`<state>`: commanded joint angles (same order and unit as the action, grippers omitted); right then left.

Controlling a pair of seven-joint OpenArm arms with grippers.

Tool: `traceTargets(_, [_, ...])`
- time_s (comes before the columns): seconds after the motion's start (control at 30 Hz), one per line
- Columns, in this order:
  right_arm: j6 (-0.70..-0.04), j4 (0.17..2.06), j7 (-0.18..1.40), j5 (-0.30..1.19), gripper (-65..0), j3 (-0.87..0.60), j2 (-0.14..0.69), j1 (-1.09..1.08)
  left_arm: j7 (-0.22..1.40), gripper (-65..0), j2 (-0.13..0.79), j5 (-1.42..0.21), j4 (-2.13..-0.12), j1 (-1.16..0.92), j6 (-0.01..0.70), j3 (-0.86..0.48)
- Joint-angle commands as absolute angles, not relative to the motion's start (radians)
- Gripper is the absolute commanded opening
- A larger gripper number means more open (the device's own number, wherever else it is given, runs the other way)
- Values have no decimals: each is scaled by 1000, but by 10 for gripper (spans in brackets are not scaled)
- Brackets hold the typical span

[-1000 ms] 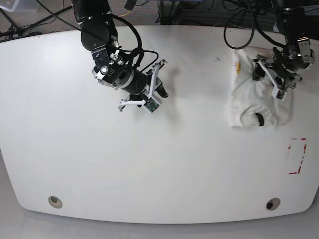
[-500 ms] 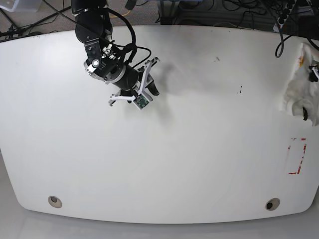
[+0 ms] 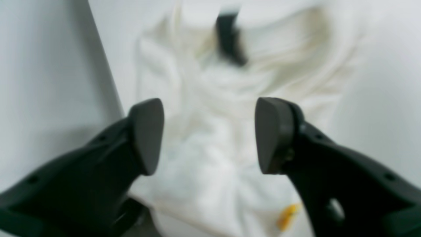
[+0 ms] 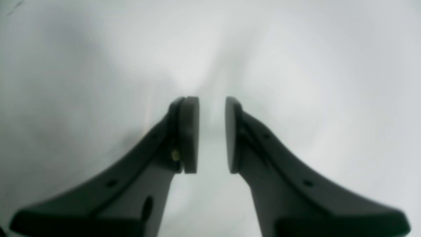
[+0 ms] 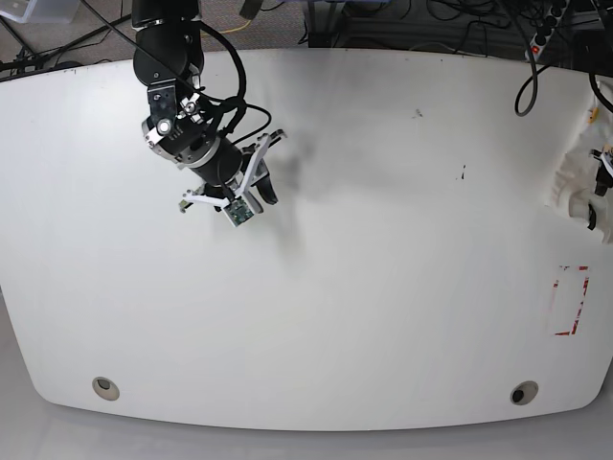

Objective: Fold the T-shirt properly

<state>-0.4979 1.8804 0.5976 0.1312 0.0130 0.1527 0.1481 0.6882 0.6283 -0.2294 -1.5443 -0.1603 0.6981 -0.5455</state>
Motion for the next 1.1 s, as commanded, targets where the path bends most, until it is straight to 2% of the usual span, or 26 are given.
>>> traceTargets(0.13, [-496,1839,414,45,-520,-45,163,183,579,-328,504,-211,-1635,-170,698,-533])
traceTargets(0.3, [-496,1755,173,-48,-520,-153,136,248,335,-331,352,-74,-1635,-206,604,-467])
traceTargets(0.47, [-503,1744,30,-82,-520,-274,74,334,116,-331,205,-33,-1666,-323,526,-478])
traceTargets(0.57, [-504,1755,5,-70,-520,-305,73,410,38,-331,131,-33,-1712,-410,489,-478])
traceTargets(0.77, [-506,1816,2,-28,-525,-314,70,582,22,-333,-8,-33,-1830,-602,481,-484])
traceTargets(0.97, [-507,1828,2,145,-525,-323,105,769,22,-404,-145,-33,-1945,-871,481,-484])
traceTargets(1.1, [-507,1837,2,179,-525,-297,107,900,24,-404,-157,-74,-1949,-1032,483,-478])
